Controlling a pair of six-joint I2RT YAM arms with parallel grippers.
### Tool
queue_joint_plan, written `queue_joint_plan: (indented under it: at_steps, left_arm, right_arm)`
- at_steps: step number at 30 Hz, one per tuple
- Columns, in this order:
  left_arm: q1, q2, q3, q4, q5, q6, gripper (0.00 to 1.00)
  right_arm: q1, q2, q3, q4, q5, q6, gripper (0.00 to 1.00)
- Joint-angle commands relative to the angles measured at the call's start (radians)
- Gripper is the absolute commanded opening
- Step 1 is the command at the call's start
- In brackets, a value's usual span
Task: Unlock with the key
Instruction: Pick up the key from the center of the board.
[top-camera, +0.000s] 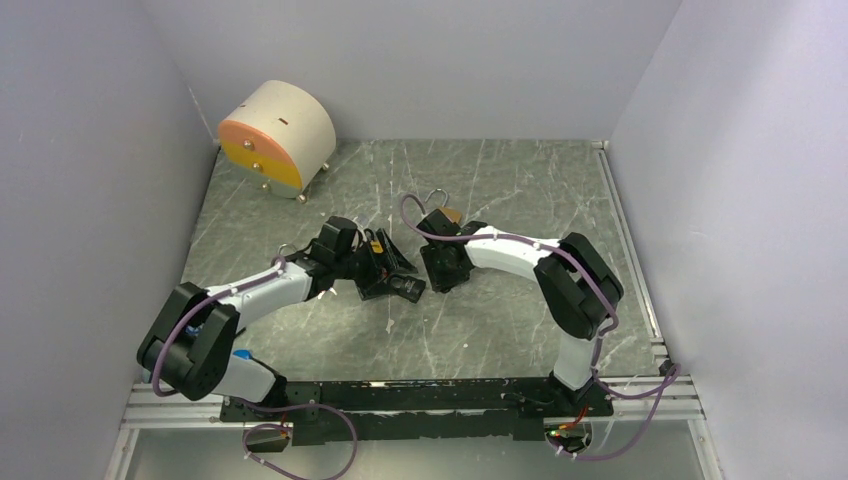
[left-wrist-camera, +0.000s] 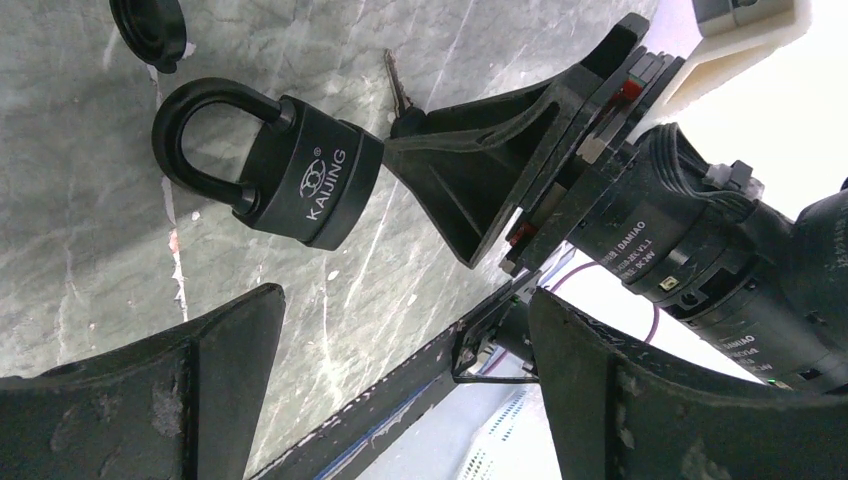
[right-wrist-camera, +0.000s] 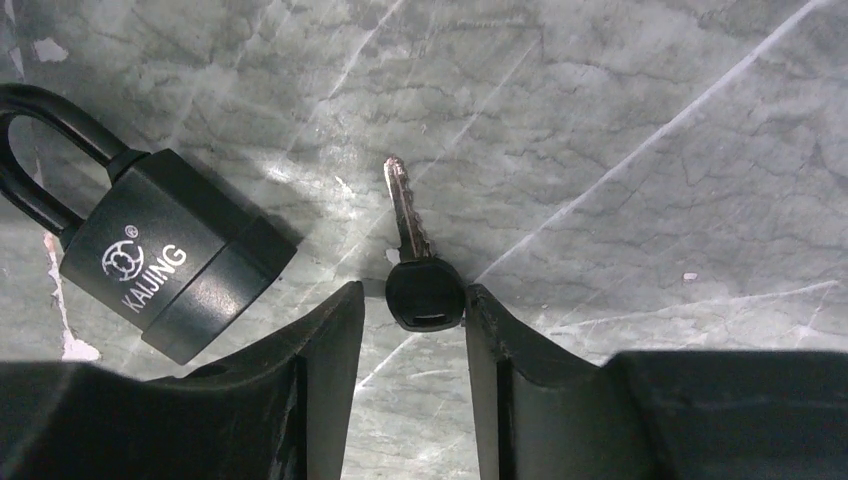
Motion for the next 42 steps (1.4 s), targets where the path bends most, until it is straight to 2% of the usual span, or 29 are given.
queue_joint_plan:
  at_steps: [1,5,8,17,25,29,35,42]
  left_arm:
    - [0.006,0.012,0.015,0.034,0.028,-0.011,0.95]
    - [0.005,0.019,0.020,0.033,0.029,-0.015,0.95]
    - [0.005,0.022,0.029,0.025,0.029,-0.022,0.95]
    - [0.004,0.074,0.066,0.071,0.063,-0.071,0.95]
    - [0.005,0.149,0.114,0.102,0.105,-0.070,0.95]
    - [0.005,0.178,0.132,0.116,0.138,-0.061,0.83]
    - [0.003,0.237,0.159,0.139,0.197,-0.079,0.54]
    - [0.000,0.259,0.167,0.127,0.226,-0.079,0.32]
  right_arm:
    - [0.000,0.066,-0.001,0.036,0.007,-0.026,0.43]
    - [0.000,0.071,0.004,0.036,0.015,-0.035,0.28]
    - [0.002,0.038,-0.013,0.049,0.026,-0.034,0.23]
    - [0.001,-0.204,-0.163,0.179,-0.066,-0.009,0.23]
    - [0.001,-0.354,-0.245,0.216,-0.181,0.024,0.23]
    - [0.002,-0.391,-0.250,0.230,-0.242,0.024,0.24]
    - [0.001,-0.400,-0.228,0.245,-0.291,0.035,0.24]
    - [0.000,-0.386,-0.212,0.266,-0.312,0.066,0.24]
